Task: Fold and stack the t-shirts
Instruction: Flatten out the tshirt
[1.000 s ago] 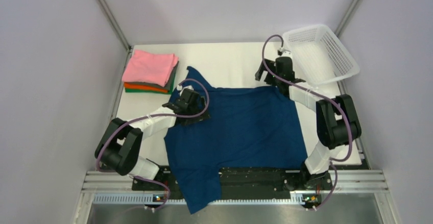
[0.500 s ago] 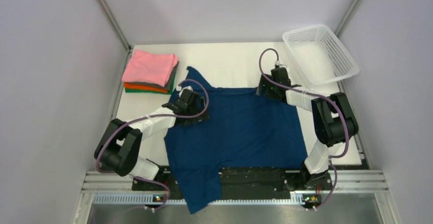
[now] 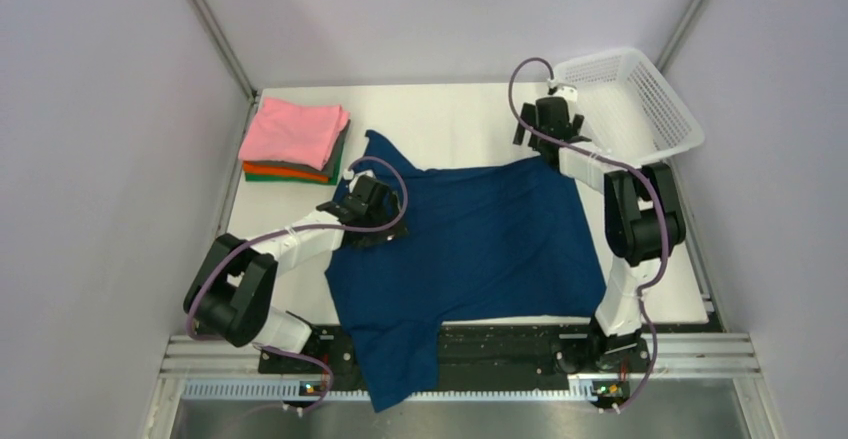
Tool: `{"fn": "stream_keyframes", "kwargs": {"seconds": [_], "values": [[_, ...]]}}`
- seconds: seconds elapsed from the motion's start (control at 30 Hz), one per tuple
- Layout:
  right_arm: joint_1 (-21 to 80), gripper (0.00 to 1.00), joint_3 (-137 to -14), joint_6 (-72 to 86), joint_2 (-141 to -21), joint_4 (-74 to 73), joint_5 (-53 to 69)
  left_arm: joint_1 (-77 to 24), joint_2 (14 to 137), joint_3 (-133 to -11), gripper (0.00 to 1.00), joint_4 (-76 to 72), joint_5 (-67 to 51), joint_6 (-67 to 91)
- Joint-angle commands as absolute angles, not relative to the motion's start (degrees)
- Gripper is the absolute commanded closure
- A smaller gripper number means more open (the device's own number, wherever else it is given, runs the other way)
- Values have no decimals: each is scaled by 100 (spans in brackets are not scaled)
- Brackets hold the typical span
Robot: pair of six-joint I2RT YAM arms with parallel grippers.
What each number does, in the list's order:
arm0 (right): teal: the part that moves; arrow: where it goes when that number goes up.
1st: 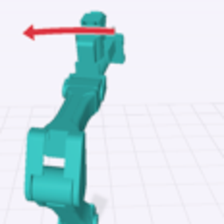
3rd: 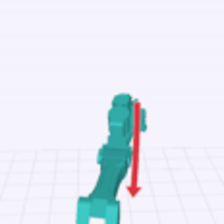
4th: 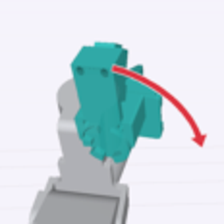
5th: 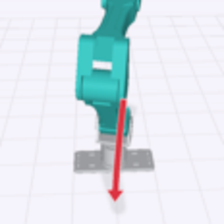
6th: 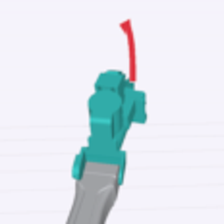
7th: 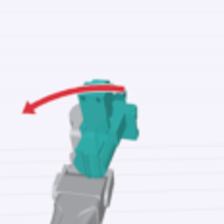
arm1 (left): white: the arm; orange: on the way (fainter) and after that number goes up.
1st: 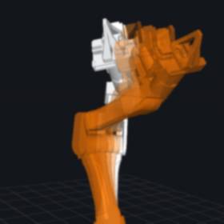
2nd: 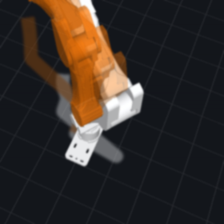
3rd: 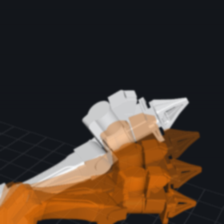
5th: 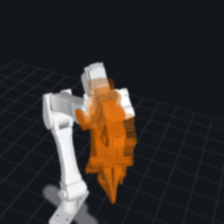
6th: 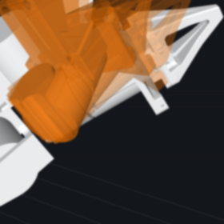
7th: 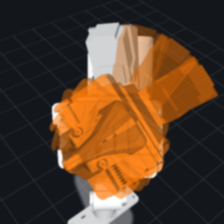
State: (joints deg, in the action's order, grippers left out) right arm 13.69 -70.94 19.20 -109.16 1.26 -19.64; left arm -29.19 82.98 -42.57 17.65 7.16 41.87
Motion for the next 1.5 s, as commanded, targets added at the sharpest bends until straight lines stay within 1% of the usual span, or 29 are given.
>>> {"fn": "stream_keyframes", "kwargs": {"seconds": [0.0, 0.2, 0.37, 0.47, 0.6, 0.7, 0.77, 0.83, 0.9, 1.0, 1.03, 1.1, 1.17, 1.33, 1.47], "values": [[1331, 1, -7418, 1548, -10705, 306, -1903, -2908, 8132, -4215, 1, 1899, 747, 4172], [1507, 1, -6752, 1528, -9914, 150, -628, -2898, 8011, -4756, 1, 1897, 668, 4111], [1971, 1, -5579, 1649, -9071, 147, -88, -2772, 8186, -5587, 1, 2082, 1203, 4154], [1990, 1, -4986, 1890, -8760, 71, -33, -2380, 8556, -6105, 1, 2211, 1236, 4135], [1993, 1, -4631, 2009, -8542, 9, -72, -1802, 9158, -6493, 1, 1737, 666, 3975], [1995, 1, -4545, 2040, -8553, 9, -62, -1567, 9720, -6840, 2, 1455, 348, 3924], [1993, 1, -4537, 2031, -8593, -160, -77, -1463, 10170, -7173, 7, 1457, 207, 3927], [1991, 1, -4519, 2024, -8616, -182, -89, -1374, 10484, -7449, 17, 1489, 144, 3958], [1994, 1, -4501, 2030, -8638, -180, -74, -1323, 10732, -7672, 29, 1492, 155, 4033], [1987, 1, -4490, 2020, -8671, -217, -104, -1275, 11046, -7878, 42, 1472, 134, 4037], [1986, 1, -4499, 2008, -8675, -245, -124, -1271, 11143, -7930, 44, 1476, 86, 4031], [1995, 1, -4500, 1990, -8683, -277, -186, -1266, 11320, -8017, 53, 1473, 34, 4033], [1991, 1, -4499, 1972, -8683, -306, -229, -1266, 11461, -8102, 58, 1554, 32, 4048], [1993, 1, -4496, 1961, -8674, -347, -269, -1266, 11368, -7994, 59, 1650, 32, 4113], [1995, 1, -4489, 1958, -8657, -357, -298, -1263, 11116, -7865, 58, 1921, 456, 4098]]}}
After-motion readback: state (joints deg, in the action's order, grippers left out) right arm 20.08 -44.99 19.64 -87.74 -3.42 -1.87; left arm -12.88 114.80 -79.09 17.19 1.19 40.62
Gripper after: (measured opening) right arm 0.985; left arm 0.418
